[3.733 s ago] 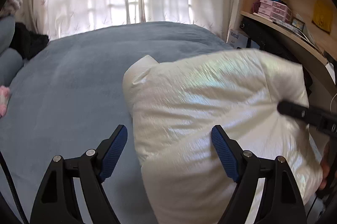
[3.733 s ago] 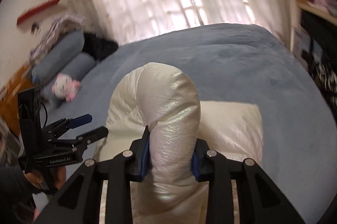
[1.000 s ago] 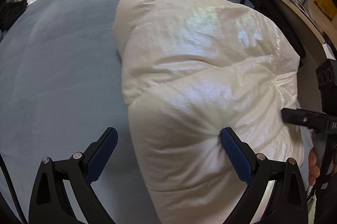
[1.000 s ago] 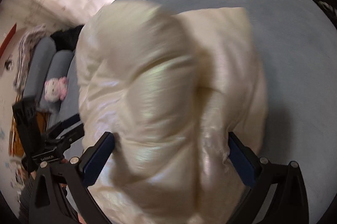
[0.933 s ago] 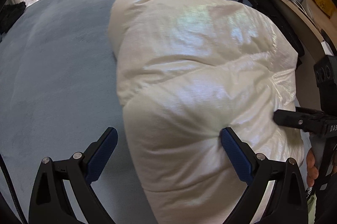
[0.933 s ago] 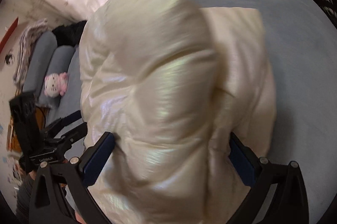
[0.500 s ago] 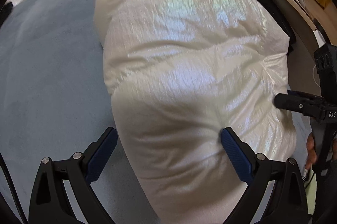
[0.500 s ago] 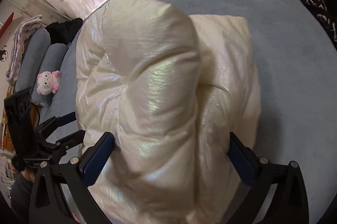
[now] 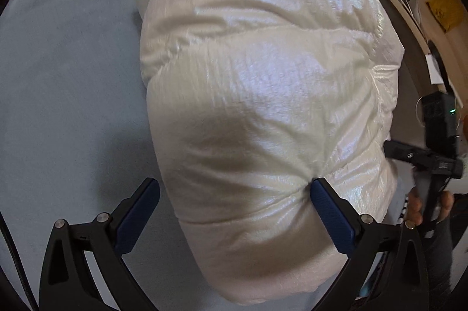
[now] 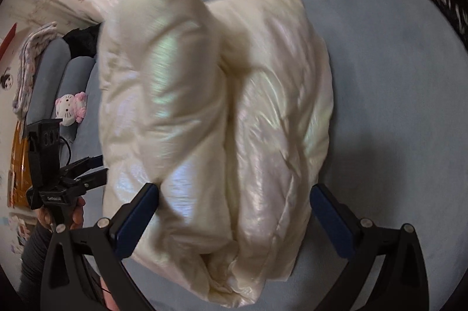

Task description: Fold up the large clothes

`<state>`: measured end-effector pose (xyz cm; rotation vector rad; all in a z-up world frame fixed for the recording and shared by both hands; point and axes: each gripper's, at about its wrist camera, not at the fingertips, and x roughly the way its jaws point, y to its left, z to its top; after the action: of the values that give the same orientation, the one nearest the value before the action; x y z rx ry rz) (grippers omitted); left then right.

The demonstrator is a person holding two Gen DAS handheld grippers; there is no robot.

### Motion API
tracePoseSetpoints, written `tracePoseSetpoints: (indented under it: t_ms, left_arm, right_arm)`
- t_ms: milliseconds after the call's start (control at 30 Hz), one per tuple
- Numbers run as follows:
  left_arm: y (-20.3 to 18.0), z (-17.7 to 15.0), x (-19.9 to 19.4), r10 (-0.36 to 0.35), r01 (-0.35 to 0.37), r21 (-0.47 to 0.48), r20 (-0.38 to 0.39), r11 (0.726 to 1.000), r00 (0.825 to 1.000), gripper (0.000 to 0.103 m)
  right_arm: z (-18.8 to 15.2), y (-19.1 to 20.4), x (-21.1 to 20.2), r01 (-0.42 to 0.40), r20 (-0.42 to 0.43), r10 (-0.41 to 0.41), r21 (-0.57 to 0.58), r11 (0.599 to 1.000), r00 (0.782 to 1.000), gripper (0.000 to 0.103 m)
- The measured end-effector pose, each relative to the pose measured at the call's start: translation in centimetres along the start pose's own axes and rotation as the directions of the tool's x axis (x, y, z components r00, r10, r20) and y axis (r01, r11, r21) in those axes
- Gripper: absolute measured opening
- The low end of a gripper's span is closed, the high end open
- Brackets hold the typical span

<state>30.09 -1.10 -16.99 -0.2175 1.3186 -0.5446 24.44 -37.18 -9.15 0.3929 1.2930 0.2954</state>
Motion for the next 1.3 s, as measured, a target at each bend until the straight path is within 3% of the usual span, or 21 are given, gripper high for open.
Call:
tracePoseSetpoints:
  t_ms: [233,533,833,967,1100,1300]
  left_arm:
    - [1.8,-0.4,1.8,-0.059,0.059,-0.039,0.004,0.997,0.998,0.103]
    - [4.5,-1.8,3.2,-0.14,0.142,-0.07,0.033,0.987,0.99,0.103]
    - [7.9,-5.3,3.9,-0.277,0.285,-0.145,0.071,0.948,0.958,0.103]
    - [9.8,-6.1,4.7,-0.342,0.351,-0.183,0.084,0.918,0.936,0.103]
    - [10.4,-7.0,4.2,-0.338,0.35,-0.144,0.102,0.926,0.936,0.103]
    - [8.5,-7.3,1.5,-0.282,0.285,0.002,0.157,0.959,0.947,0.102]
  right_arm:
    - [0.1,-4.1,3.9,-0.139,-0.046,0.147,0.141,0.98,0.988,0.103]
    - [-0.2,-6.8,5.7,-0.273,-0.019,0.281,0.19,0.943,0.959,0.103]
    - [-0.5,-8.7,6.6,-0.418,0.036,0.419,0.194,0.888,0.907,0.103]
    - [-0.4,-8.5,6.8,-0.438,0.064,0.433,0.178,0.881,0.899,0.103]
    - [-1.3,-7.4,6.4,-0.441,0.106,0.429,0.137,0.887,0.897,0.103]
    - [-2.8,-5.9,3.8,-0.448,0.174,0.436,0.036,0.893,0.883,0.081]
